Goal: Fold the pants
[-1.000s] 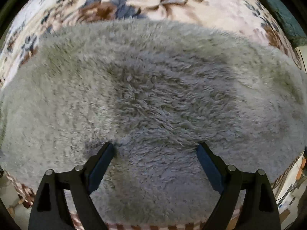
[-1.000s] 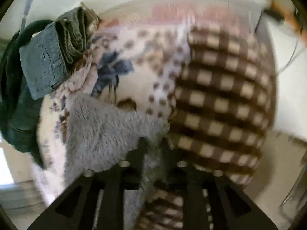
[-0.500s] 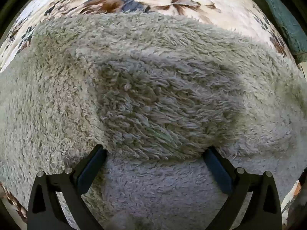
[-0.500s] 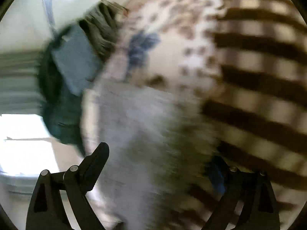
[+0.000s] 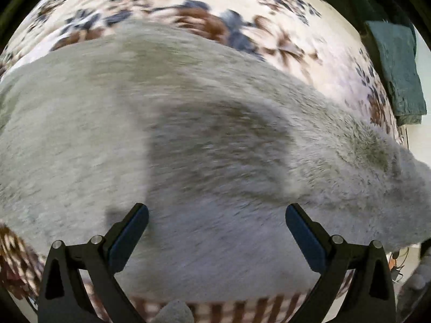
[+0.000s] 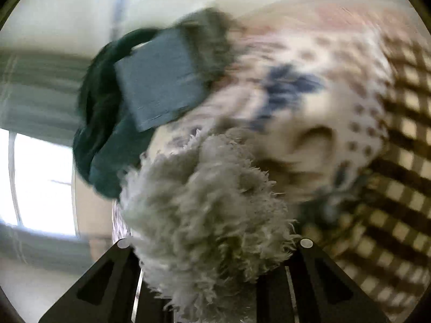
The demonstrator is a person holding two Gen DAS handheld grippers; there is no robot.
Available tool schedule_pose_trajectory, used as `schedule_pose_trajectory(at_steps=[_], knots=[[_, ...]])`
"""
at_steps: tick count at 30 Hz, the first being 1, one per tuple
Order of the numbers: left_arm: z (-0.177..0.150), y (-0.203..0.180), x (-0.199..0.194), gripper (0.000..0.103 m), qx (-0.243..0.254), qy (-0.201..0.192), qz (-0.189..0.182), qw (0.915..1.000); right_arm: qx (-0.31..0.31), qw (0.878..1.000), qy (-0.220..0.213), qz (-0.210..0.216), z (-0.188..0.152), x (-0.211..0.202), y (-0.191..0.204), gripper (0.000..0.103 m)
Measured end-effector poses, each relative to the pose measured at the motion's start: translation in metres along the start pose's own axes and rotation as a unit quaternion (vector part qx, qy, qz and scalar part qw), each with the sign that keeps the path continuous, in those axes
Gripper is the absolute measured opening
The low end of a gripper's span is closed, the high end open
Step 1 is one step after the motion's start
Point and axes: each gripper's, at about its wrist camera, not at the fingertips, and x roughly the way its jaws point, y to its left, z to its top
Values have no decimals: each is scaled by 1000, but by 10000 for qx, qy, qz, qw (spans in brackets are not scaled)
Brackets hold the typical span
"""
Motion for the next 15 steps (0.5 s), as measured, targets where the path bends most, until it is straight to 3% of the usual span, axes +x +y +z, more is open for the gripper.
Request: schedule_pose_trajectory(at_steps=[5, 8, 11, 15], knots=[[-21, 52, -34, 103, -402, -51, 93, 9991, -1152, 9915, 592, 152, -60, 13, 107, 18], [-30, 94, -52, 103, -686, -131, 174, 9974, -1613, 9795, 1179, 270, -124, 41, 153, 18], [-32, 130, -61, 103, -934, -220, 319, 9949, -2190, 9585, 1822, 148, -202, 84, 179, 18], [-31, 163, -62, 103, -1276, -238, 468, 9904, -2925, 9207, 2568, -281, -304, 140, 183, 18]])
